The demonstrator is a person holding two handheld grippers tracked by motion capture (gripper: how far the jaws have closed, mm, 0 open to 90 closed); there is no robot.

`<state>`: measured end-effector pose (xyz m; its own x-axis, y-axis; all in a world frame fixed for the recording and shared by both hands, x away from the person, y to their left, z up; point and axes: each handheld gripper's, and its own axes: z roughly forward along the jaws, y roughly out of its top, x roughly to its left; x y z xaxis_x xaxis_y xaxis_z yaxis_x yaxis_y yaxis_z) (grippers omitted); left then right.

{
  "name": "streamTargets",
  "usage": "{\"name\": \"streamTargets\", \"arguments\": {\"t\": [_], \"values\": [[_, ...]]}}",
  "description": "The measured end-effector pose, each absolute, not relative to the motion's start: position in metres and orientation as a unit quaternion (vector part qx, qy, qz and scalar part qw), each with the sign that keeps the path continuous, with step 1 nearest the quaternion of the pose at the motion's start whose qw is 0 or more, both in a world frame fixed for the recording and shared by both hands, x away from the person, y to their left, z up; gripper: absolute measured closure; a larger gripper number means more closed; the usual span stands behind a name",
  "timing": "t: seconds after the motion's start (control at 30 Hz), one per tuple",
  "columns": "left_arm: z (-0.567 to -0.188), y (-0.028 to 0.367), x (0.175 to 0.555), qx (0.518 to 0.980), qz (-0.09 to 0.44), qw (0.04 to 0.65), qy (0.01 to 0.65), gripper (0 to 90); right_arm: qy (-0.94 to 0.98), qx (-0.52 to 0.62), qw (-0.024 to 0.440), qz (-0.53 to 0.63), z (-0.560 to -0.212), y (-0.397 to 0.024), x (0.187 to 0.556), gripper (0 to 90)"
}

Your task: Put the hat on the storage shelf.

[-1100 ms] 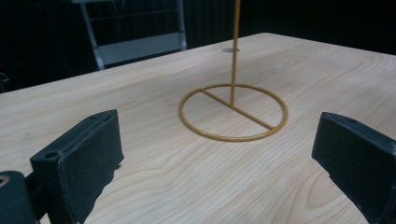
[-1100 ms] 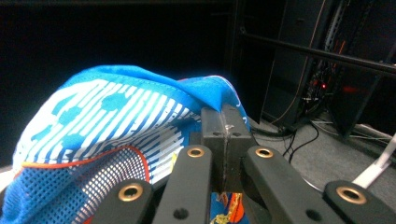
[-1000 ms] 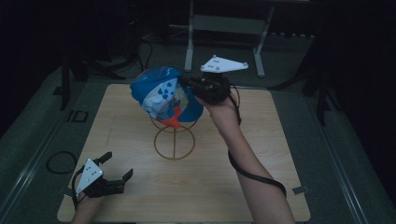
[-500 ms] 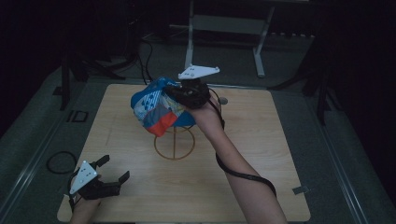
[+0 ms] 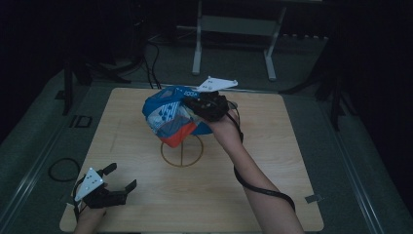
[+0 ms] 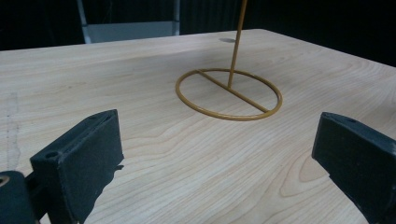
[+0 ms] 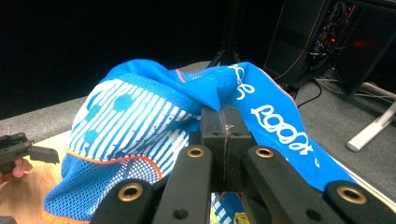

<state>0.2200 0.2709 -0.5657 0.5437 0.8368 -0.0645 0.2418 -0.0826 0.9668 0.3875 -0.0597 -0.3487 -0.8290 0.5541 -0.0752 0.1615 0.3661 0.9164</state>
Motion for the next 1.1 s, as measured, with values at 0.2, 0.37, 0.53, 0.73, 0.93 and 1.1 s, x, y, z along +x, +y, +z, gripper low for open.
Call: {"name": "streamTargets", "arguments": {"t": [0.2, 0.37, 0.53, 0.73, 0.93, 1.1], "values": [[-0.566, 0.273, 0.22, 0.681, 0.269, 0.555, 0.394, 2.2, 0.799, 0.235, 0.188, 0.521, -0.356, -0.072, 0.387, 90.0], [-0.567, 0.273, 0.221, 0.686, 0.269, 0.55, 0.392, 2.2, 0.794, 0.25, 0.178, 0.525, -0.362, -0.082, 0.39, 90.0], [-0.567, 0.275, 0.221, 0.681, 0.266, 0.556, 0.395, 2.2, 0.794, 0.248, 0.174, 0.527, -0.368, -0.087, 0.389, 88.4], [-0.568, 0.276, 0.221, 0.679, 0.264, 0.558, 0.397, 2.2, 0.795, 0.246, 0.167, 0.528, -0.374, -0.088, 0.391, 76.5], [-0.568, 0.276, 0.221, 0.68, 0.261, 0.56, 0.396, 2.2, 0.798, 0.242, 0.161, 0.528, -0.378, -0.089, 0.391, 64.9], [-0.568, 0.277, 0.222, 0.679, 0.261, 0.56, 0.395, 2.2, 0.799, 0.244, 0.172, 0.522, -0.382, -0.093, 0.391, 58.7]]}}
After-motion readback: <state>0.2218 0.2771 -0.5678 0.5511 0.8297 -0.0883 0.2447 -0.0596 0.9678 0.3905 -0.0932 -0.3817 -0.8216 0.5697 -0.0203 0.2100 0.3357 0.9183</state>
